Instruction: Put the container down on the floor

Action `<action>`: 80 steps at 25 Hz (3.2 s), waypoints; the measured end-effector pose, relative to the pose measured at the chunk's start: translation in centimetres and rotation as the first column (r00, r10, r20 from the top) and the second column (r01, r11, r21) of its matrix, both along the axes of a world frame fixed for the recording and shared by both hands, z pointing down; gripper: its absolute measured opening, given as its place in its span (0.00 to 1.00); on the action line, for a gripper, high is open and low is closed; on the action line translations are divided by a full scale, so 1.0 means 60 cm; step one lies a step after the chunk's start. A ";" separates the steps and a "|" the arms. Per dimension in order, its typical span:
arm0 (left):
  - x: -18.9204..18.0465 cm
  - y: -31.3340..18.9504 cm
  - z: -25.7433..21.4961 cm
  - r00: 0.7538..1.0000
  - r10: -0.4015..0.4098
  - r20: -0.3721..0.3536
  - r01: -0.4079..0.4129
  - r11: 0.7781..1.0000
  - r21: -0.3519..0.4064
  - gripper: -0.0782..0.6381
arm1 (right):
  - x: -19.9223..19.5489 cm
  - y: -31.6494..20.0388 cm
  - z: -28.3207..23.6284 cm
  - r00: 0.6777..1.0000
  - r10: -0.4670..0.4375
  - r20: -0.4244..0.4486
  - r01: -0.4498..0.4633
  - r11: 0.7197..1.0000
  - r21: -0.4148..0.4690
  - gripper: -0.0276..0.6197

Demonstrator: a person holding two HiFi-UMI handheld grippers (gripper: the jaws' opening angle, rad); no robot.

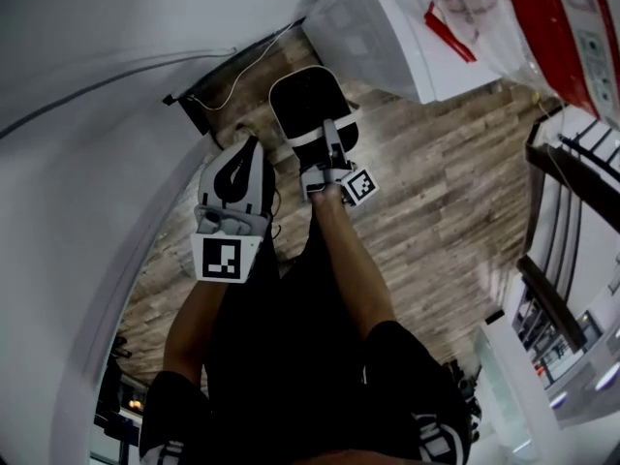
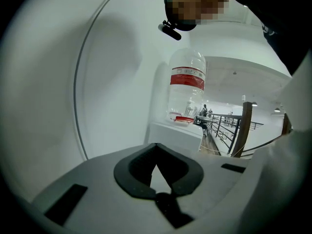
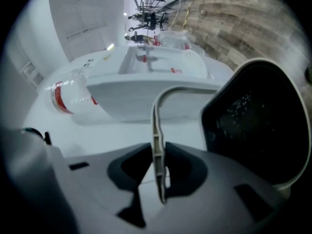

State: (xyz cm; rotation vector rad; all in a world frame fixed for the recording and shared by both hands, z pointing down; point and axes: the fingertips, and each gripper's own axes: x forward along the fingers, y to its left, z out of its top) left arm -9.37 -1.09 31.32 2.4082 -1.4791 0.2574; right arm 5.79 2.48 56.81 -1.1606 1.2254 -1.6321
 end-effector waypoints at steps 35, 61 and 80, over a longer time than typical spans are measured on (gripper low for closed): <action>0.009 -0.072 0.223 0.998 0.036 -0.042 -0.040 0.994 -0.101 0.15 | -0.028 -0.140 0.296 1.000 -0.007 -0.024 0.007 1.000 0.004 0.19; -0.012 -0.069 0.279 0.998 0.050 -0.024 -0.052 0.989 -0.137 0.15 | -0.078 -0.234 0.344 0.992 -0.099 -0.078 0.105 0.992 0.072 0.19; -0.022 -0.063 0.279 0.999 0.047 -0.025 -0.050 0.987 -0.153 0.15 | -0.029 -0.201 0.449 0.984 -0.100 -0.145 0.080 0.988 -0.135 0.19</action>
